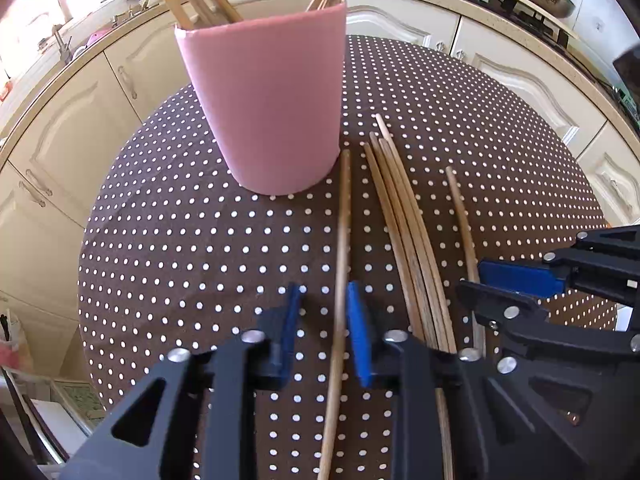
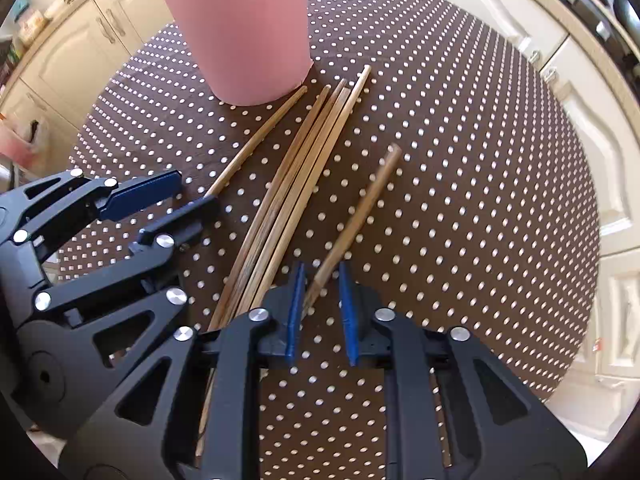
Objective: Organize utensils
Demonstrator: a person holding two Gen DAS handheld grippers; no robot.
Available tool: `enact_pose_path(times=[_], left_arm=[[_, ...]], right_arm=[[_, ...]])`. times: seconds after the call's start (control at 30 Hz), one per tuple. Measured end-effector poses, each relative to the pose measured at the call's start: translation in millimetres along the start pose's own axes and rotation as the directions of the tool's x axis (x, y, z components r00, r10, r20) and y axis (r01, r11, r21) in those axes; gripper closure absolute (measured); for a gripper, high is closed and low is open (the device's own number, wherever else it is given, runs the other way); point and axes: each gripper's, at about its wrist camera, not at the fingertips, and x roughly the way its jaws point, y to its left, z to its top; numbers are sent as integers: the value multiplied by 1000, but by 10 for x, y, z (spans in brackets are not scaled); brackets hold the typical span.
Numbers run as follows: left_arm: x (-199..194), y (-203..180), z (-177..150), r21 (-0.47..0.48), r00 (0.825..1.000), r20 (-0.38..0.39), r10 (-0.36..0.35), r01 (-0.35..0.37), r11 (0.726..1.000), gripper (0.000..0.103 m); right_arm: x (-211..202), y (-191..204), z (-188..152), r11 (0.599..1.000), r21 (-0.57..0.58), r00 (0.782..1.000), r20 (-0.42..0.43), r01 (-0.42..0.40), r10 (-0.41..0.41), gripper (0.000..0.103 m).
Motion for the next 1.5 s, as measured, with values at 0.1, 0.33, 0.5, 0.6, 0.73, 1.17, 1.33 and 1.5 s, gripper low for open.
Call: enact_pose_path(times=[0.1,0.33,0.5,0.6,0.73,1.17,1.33,1.5], left_arm=[[-1,-3,2,-2,1000,19,-7,7,1000,96],[-69,-15,-173,17,999,42,-30,29,999,98],[-128,24,-279,12,998,25,-52,52,999,98],[-162,65,-364,1,996,26,-81,81,997,98],[-276,110,-495,0,995,69,-70,70,998,98],[-1006,191,-802,4,936,326,-135,142,990,98],[-1247,185,-899,12,898,418,-136,144,989,98],[-1443,194,-947,-3,857,499,-129,150,989,98]], right_arm=[[6,50,28,1000,-16,1000,19,-4,5,89],[-42,2,-105,999,-5,997,65,-45,45,95],[-48,-191,-275,998,5,993,95,-65,65,96],[-117,-236,-468,995,13,988,122,-96,94,96],[-262,-319,-701,988,16,970,194,-154,148,96],[-948,-418,-1094,959,-12,860,440,-283,259,96],[-1185,-461,-1218,952,-18,813,516,-305,270,96],[-1399,-499,-1309,946,-34,758,589,-321,279,96]])
